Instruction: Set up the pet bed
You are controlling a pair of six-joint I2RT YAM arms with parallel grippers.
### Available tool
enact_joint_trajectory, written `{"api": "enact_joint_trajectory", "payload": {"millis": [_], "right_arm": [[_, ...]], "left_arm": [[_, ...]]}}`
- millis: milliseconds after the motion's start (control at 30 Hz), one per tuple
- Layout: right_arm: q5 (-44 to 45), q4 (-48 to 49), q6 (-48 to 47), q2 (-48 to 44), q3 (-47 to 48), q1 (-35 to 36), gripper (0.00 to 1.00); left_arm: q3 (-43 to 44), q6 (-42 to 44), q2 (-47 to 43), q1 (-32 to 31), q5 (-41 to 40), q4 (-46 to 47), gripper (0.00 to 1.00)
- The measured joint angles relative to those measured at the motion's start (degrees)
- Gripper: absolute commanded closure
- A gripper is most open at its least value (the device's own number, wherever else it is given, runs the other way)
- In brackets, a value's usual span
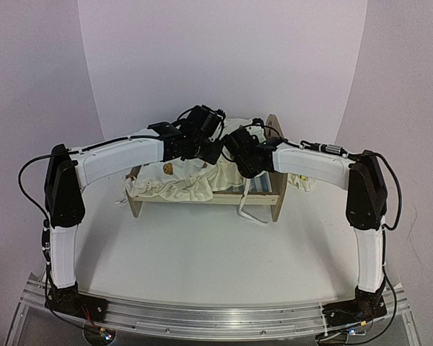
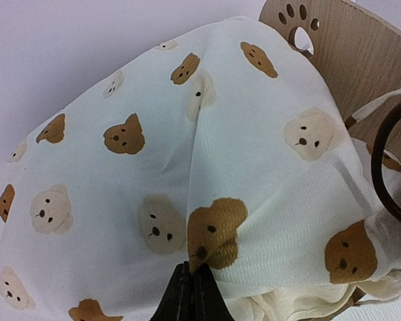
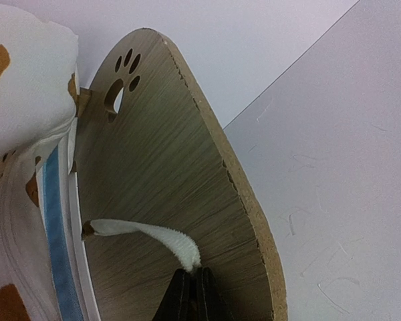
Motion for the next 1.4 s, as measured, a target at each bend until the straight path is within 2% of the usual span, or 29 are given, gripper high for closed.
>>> {"api": "enact_joint_trajectory", "payload": {"millis": [100,167,233,300,367,667,900,1100,1400], "right_arm": [[-0.16,-0.37,0.71,0.0,0.02,0.0,0.92],[-0.16,-0.49,0.67,0.0,0.07,0.0,0.87],[-0.22,-0.62,0.46,0.0,0.25,0.03,0.76],[-0.21,-0.76,0.23,0.0,0.66,0.05,0.59],[-0.37,-0.79,0.08,-0.01,1.14,0.28,0.52],[-2.08,-1.45,-0.01,-0.51,1.31,0.7,0.46],[-9.41,-3.04,-0.6,-4.11,1.0,0.7,0.37],[-21.46,-3.28,0.6,-17.94,-8.08,0.7,0.3],[-33.24,-3.75,4.25,-36.93,-26.85,0.7,0.25]], "left_arm": [[0.0,-0.03,0.0,0.0,0.01,-0.12,0.96],[-0.02,-0.07,0.0,0.0,0.01,-0.19,0.96],[-0.01,-0.16,0.0,0.0,0.02,-0.37,0.96],[0.0,-0.22,0.0,0.0,0.16,-0.38,0.96],[0.0,-0.25,0.0,0.0,0.35,-0.4,0.96],[0.0,-0.5,0.0,-0.02,1.16,-0.36,0.96],[0.04,-1.32,0.02,-0.02,2.14,-0.37,0.97],[2.97,-2.3,2.2,-0.04,5.03,-0.56,0.98],[11.46,-4.11,8.79,-0.99,9.37,-2.59,0.96]]}}
